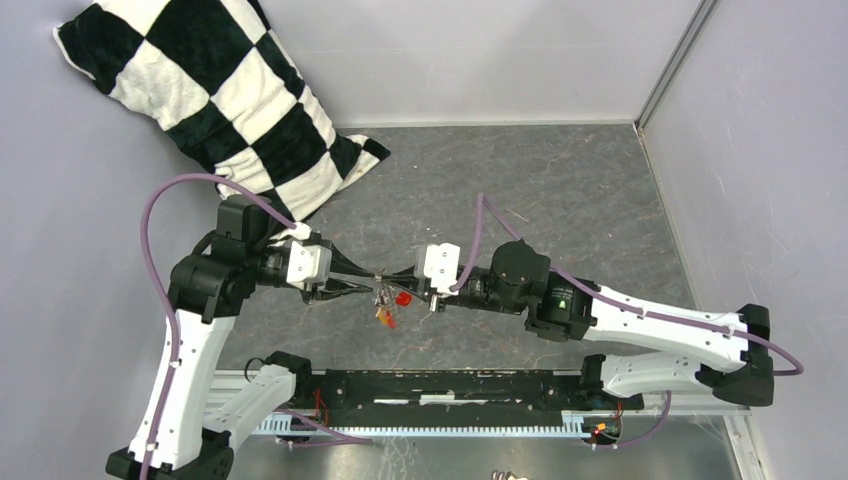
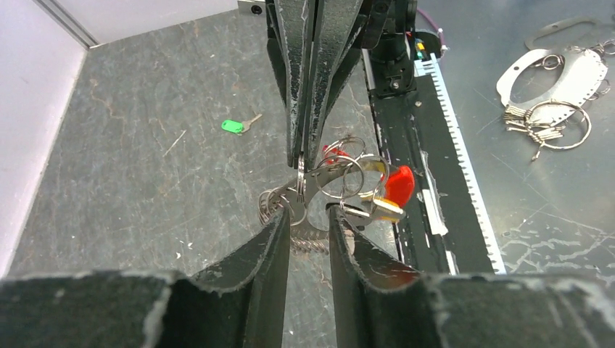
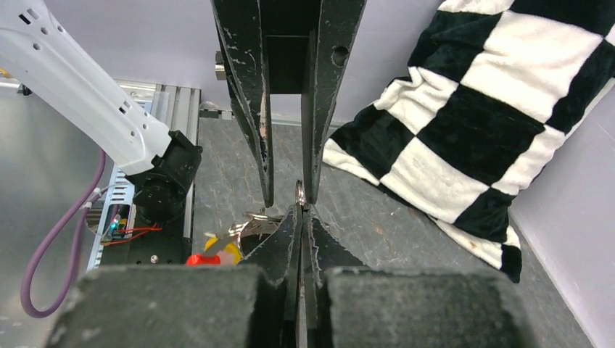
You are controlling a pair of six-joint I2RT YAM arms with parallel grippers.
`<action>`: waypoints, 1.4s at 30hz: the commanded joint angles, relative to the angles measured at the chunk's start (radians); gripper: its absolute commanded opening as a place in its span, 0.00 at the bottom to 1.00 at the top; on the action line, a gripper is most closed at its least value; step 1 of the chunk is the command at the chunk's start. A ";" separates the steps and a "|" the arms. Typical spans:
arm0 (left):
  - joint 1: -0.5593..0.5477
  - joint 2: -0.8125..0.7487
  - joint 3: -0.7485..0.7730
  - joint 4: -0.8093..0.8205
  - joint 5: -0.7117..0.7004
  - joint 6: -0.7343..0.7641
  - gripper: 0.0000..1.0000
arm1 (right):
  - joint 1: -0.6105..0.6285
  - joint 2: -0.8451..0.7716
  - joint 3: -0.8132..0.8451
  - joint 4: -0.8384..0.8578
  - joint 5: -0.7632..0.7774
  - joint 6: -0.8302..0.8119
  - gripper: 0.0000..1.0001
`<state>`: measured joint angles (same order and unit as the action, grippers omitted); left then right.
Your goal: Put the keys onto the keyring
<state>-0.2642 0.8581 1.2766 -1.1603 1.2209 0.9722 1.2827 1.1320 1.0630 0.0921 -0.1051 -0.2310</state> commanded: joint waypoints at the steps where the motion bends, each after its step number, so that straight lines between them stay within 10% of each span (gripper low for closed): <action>1: -0.004 0.002 0.040 -0.061 0.008 0.085 0.32 | -0.001 0.012 0.070 0.022 -0.013 -0.013 0.01; 22: -0.010 -0.005 0.066 -0.067 -0.004 0.089 0.20 | 0.001 0.058 0.129 -0.029 -0.040 -0.031 0.01; 28: -0.010 -0.016 0.047 -0.067 -0.002 0.120 0.02 | 0.001 0.065 0.137 -0.028 -0.041 -0.026 0.01; 34: -0.010 -0.083 -0.035 -0.049 0.068 0.341 0.02 | 0.001 -0.012 0.109 -0.011 -0.025 -0.013 0.38; 42: -0.010 -0.057 -0.046 0.222 0.287 0.262 0.02 | -0.002 -0.205 -0.108 0.067 0.235 -0.020 0.42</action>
<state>-0.2710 0.7818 1.2232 -1.1313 1.3361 1.1992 1.2827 0.9943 1.0431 0.0612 -0.0288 -0.2497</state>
